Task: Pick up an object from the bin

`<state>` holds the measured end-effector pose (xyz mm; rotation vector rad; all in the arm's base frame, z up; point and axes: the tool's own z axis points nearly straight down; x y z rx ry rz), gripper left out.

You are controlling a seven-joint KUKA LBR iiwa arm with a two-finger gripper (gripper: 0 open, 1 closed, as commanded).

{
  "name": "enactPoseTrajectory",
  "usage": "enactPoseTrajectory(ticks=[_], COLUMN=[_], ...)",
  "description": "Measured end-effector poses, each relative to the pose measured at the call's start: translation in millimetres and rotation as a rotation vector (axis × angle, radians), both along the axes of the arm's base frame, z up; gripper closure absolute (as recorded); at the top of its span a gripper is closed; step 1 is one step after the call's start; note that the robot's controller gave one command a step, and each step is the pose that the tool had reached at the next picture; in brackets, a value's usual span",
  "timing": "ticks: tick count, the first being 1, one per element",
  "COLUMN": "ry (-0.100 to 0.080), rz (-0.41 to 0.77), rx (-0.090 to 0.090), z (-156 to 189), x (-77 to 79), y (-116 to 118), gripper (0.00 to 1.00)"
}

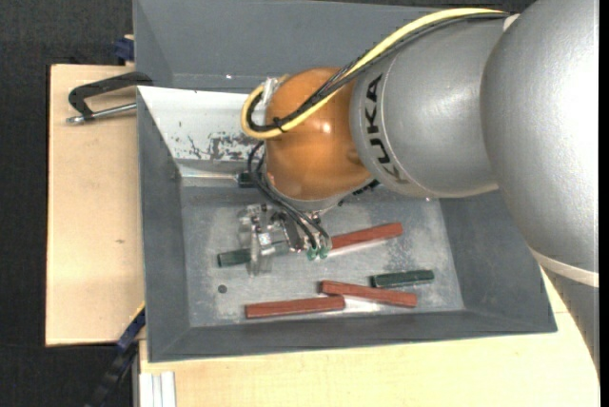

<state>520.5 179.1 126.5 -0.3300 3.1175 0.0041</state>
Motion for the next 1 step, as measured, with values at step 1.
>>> enactPoseTrajectory(ticks=[1], ry=[0.002], rz=[0.0], rx=[-0.001], z=[106.9], x=[9.9], y=[-22.6], gripper=[1.0])
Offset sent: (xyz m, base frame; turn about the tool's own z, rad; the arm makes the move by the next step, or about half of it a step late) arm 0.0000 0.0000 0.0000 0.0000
